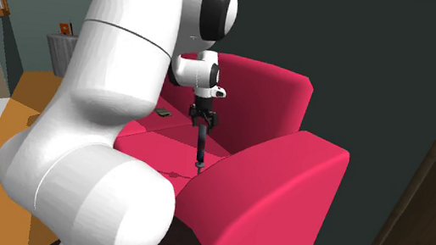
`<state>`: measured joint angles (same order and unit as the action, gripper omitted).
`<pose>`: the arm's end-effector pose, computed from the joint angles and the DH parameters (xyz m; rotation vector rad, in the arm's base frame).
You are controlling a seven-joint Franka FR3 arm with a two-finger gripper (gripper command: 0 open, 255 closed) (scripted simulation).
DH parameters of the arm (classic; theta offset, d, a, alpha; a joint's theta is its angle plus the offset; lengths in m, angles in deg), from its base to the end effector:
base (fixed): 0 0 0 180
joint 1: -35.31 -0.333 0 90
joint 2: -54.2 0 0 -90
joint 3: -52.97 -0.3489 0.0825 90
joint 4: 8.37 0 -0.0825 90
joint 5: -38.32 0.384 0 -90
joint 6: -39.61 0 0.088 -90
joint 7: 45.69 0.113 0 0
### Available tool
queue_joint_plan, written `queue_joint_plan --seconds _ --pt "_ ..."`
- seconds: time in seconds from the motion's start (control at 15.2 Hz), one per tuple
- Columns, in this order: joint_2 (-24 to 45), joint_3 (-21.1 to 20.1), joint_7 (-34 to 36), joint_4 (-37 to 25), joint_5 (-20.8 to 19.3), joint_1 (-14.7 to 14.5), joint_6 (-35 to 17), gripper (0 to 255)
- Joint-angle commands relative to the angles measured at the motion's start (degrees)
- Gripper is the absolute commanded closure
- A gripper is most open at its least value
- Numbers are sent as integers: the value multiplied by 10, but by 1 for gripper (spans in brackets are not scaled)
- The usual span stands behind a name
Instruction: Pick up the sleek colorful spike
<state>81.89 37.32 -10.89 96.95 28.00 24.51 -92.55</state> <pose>0.5990 0.2759 0.2979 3.1374 -0.0867 0.0173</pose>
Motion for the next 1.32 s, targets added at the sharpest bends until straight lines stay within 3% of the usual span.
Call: queue_joint_plan --seconds 0.0,0.07,0.66,1.25 --pt "3 1 1 0 -1 -1 -4 0" --pt "4 1 1 -1 -1 -1 -3 255" --pt "3 1 1 0 -1 -1 -4 255" --pt "-37 -8 -9 -14 14 5 49 255"
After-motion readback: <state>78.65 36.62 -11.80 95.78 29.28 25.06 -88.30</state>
